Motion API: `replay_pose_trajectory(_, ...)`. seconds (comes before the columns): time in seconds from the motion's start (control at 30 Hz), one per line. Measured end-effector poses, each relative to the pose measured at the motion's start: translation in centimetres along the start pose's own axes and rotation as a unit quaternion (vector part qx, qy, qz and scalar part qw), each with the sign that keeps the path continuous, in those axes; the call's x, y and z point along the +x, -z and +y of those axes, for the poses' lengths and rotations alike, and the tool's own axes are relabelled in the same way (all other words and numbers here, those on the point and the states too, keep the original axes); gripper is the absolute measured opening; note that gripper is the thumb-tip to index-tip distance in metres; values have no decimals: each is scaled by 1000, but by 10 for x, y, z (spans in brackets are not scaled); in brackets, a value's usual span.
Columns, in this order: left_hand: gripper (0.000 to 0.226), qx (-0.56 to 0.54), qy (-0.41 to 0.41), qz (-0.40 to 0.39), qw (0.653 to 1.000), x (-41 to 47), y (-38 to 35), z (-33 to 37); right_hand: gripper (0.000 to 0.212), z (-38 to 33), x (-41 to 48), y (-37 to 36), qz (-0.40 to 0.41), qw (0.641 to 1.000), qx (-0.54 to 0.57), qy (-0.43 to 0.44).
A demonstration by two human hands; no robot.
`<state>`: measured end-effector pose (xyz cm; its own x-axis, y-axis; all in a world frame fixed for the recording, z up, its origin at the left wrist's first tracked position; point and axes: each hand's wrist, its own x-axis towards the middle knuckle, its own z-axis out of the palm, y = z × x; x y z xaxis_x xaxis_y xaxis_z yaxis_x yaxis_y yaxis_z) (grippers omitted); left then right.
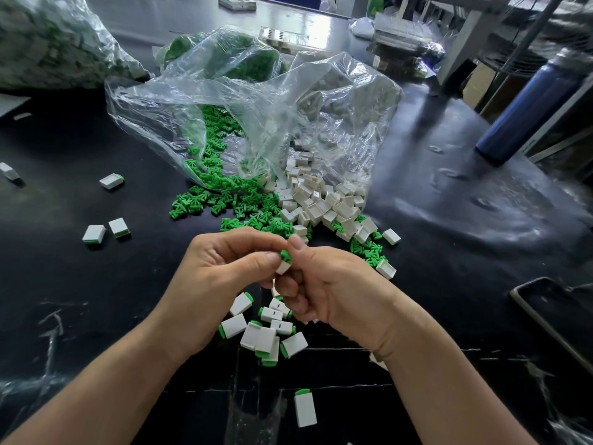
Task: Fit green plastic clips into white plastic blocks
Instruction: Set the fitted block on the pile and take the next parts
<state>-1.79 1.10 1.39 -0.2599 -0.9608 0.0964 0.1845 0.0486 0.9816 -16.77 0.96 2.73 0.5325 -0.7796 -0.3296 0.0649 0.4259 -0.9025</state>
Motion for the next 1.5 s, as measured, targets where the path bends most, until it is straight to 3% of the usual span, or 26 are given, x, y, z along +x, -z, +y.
replay_pose_trajectory(0.13, 19, -3, 5, 5, 1000, 1, 1, 1, 49, -1, 0, 0, 0, 1000, -15, 0)
replay_pose_trajectory(0.37, 17, -2, 17, 27, 1000, 2, -1, 3, 31, -1, -3, -1, 10, 999, -40, 25)
replay_pose_trajectory(0.53, 22, -21, 53, -22, 998, 1, 0, 4, 32, -1, -3, 1, 17, 995, -95, 37)
replay_pose_trajectory(1.03, 26, 6, 99, -53, 994, 0, 4, 8, 31, -4, -5, -2, 38, 980, -190, 44)
replay_pose_trajectory(1.27, 19, -8, 85, -18, 996, 0, 0, 4, 54, -2, -4, -4, 47, 976, -205, 57)
replay_pose_trajectory(1.5, 20, 0, 80, 8, 997, 0, -2, 0, 55, 0, -3, -4, 63, 973, -215, 60)
